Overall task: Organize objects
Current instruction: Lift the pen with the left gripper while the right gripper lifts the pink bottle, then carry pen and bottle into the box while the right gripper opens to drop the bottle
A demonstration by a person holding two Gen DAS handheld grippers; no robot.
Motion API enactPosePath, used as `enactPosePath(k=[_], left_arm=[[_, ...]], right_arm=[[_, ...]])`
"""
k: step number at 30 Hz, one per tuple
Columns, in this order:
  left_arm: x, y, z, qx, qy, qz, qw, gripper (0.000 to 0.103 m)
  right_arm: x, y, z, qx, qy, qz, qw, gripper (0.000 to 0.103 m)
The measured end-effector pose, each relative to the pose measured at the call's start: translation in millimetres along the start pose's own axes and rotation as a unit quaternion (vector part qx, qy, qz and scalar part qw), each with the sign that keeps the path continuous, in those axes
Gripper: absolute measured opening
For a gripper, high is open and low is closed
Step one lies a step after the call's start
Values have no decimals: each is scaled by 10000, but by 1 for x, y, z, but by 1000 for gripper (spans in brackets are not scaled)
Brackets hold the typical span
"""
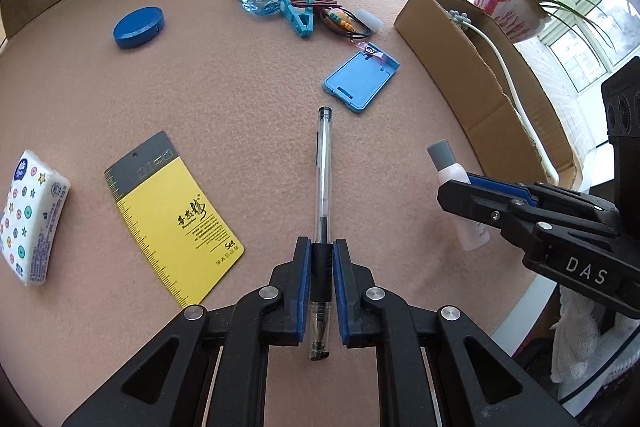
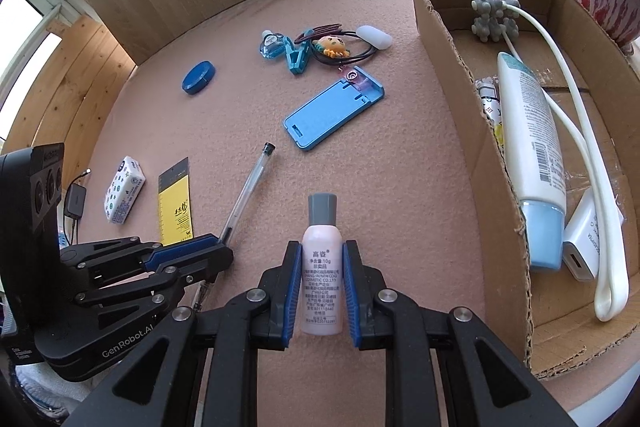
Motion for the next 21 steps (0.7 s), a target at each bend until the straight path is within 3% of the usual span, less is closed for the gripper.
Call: enactPosePath(k=[4,8,13,21], left_arm=[[10,22,16,484,51,229,9986,12],[18,41,27,769,-41,172,9969,12],[32,36,16,829,-255,187,9961,12],[55,-10,-20,552,-614,371,9959,12]], right_arm=[[5,2,-1,53,-5,-55,10000,18],[5,2,0,82,65,-84,9999,18],[9,5,-2,190,53,-123,9997,18],[45,6,-16,411,-318,-132,9986,18]])
Point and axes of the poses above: each gripper's, at about its wrist camera, not at the fingertips, and x roughly against the way its jaws point, y to its left, z to its underside, the point moved 7 cm from there along -x, roughly the way its jaws point, and after that the axes turned 12 degrees about -z, right-handed, at the moved point
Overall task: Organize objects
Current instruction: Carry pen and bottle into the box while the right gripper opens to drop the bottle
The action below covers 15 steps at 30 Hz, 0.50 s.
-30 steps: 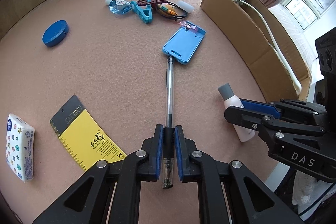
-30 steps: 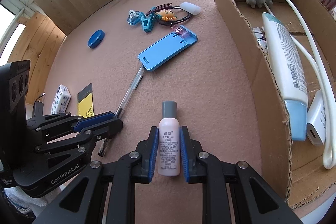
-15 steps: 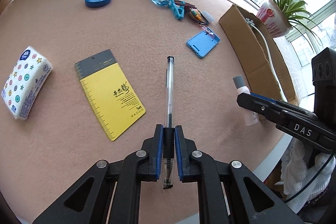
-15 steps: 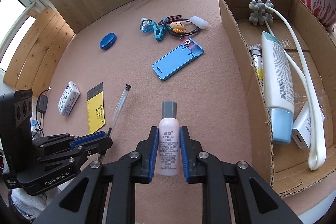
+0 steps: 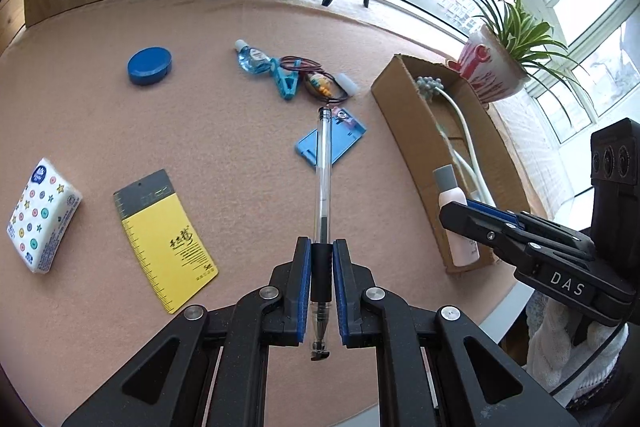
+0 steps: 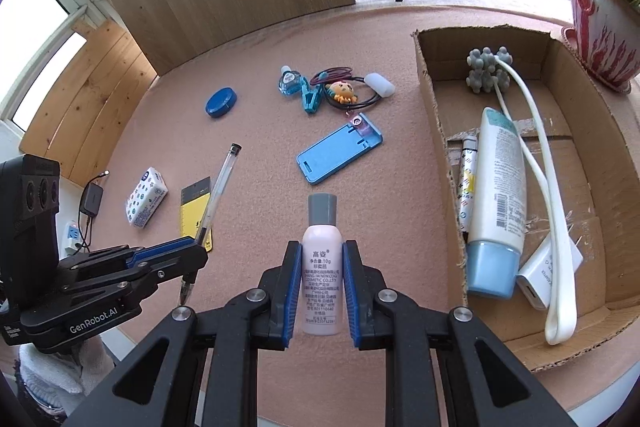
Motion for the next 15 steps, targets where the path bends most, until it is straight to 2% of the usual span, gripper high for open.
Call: enactPosePath(k=[6,15], left_arm=[[0,-50,-28,-262,-168,234,9992,12],[-16,-124,-53,-765,-210,444,9959,12]], right_arm=[[45,-18,-13,-38,-452,81,9989,18],[99,-77,-19,-373,-950,568,9932,18]])
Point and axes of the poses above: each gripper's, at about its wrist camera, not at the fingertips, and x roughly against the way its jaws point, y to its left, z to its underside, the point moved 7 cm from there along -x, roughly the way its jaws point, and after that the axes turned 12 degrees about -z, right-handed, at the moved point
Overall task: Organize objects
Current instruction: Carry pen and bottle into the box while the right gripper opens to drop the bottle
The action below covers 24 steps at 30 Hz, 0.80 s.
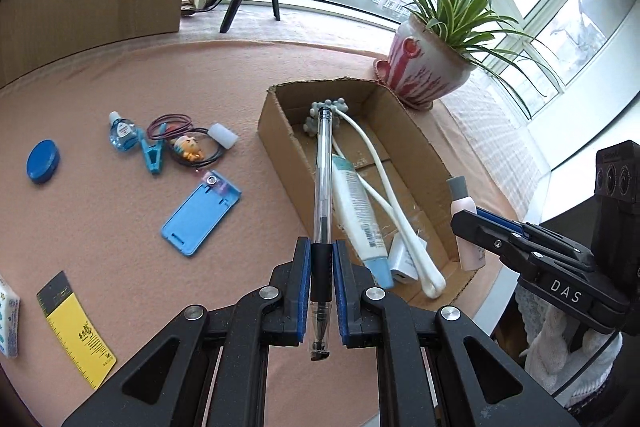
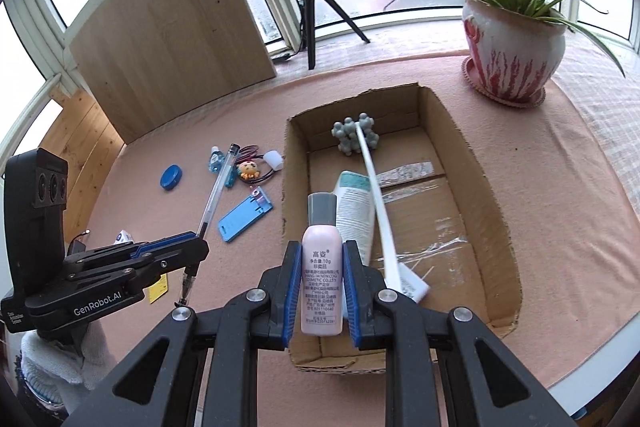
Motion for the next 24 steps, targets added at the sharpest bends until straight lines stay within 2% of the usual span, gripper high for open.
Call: enactPosePath(k=[5,9,24], left_arm=[[-21,-30,-8,-216,77,45,9997,12],[-34,-47,-13,-333,118,57,9994,12],[-53,-58,-21,-417,152,-78,9990,12]], right_arm=[[8,-34,0,-159,-59,322,9993,18],[8,-48,1,-213,-41,415,9989,18],[2,-55,-5,-18,-11,570,9984,18]])
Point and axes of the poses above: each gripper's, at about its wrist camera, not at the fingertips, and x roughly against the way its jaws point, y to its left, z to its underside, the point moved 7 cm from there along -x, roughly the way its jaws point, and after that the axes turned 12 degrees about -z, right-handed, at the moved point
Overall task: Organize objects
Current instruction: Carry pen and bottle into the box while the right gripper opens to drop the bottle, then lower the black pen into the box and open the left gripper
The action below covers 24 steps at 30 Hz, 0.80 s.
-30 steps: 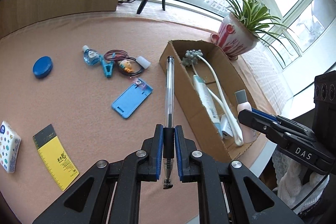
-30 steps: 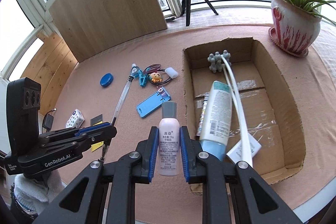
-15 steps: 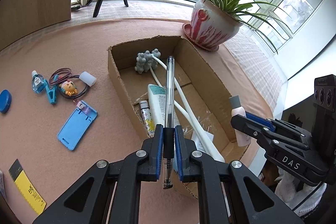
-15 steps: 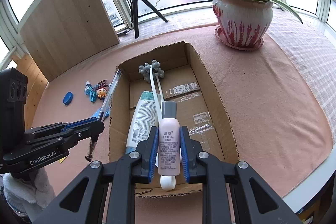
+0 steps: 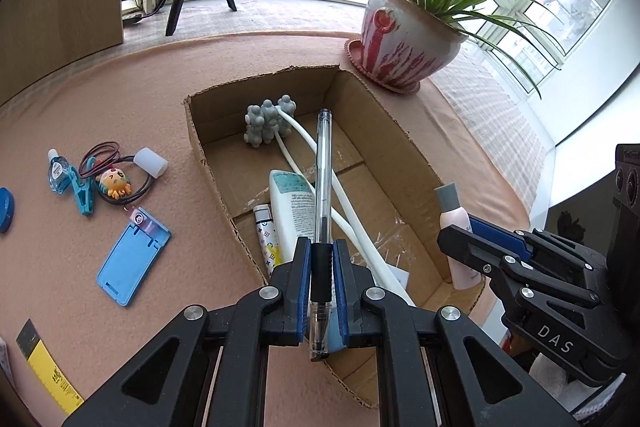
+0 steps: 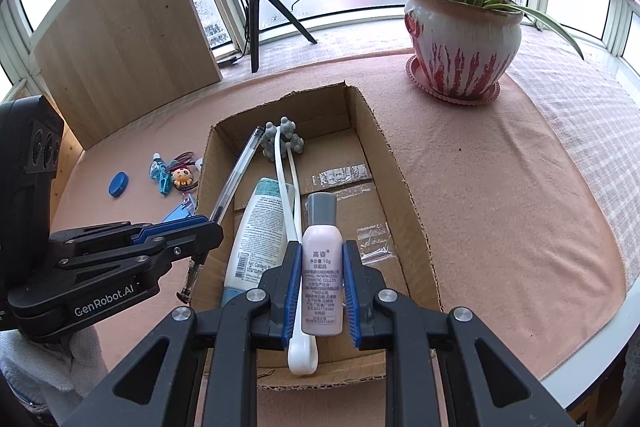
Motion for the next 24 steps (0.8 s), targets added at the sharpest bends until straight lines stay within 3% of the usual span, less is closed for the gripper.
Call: enactPosePath(k=[2,4,5,6,8,10,24], left_arm=[[1,-1,0,21,-26,38,10000,12],[3,2,1,136,-40,41,9999,25],[4,4,1,179,-76,3,9998,39],[5,5,1,176,-115,-34,9998,41],[8,9,1,184,-127,-104,9997,41],[10,12,1,190,-132,-102,9997,41],[4,33,34,416,163,-192,9988,41]], right_arm=[[0,-1,0,-2,4,16,10000,18],[0,-1,-1,13,-32,24,10000,19],[1,-1,-1,32,-68,74,9999,19],[1,-2,-1,51,-100,157,9998,21],[3,-3,-1,34,-159,266,9995,46],[6,-4,-2,17,-256,328,9991,52],[-3,1,5,-90,-110,220,9997,55]])
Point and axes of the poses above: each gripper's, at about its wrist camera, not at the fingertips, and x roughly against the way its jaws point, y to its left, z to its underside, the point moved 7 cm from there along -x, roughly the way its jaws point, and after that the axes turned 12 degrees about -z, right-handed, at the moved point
